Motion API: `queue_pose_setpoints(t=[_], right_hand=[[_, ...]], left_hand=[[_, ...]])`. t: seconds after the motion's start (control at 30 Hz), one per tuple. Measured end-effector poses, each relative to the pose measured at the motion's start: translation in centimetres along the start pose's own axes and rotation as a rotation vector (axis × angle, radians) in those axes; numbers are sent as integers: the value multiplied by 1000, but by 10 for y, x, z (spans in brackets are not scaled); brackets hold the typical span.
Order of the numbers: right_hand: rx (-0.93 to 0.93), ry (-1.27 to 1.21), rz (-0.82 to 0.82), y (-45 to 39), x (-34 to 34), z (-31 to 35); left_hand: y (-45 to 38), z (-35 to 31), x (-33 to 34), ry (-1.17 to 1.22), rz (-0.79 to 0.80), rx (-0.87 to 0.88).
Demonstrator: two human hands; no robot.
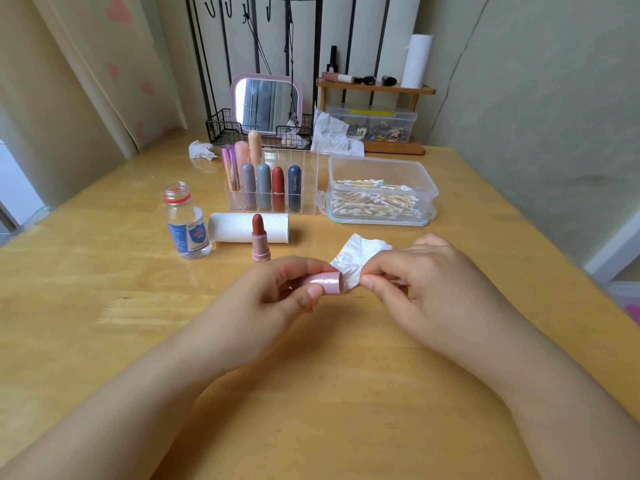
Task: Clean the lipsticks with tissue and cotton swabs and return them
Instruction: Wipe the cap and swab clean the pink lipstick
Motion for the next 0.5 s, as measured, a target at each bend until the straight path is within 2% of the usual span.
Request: queue_pose_setpoints(t=[0.13,0.3,0.5], right_hand=[[113,-133,120,4,-2,3],[256,-139,27,1,0,4],[197,-151,-34,2,4,10]], left_hand=[[0,0,3,-14,-1,1],[1,-3,4,167,14,-24],[-2,-8,4,291,-88,-4]])
Point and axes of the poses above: each hand's wrist, its own y-axis away from the middle knuckle, its own x-axis out of the palm, z = x × y, the point moved 1 cm from there along -y, towards the middle knuckle, and after that the axes turned 15 degrees about -y, right-handed, at the moved point
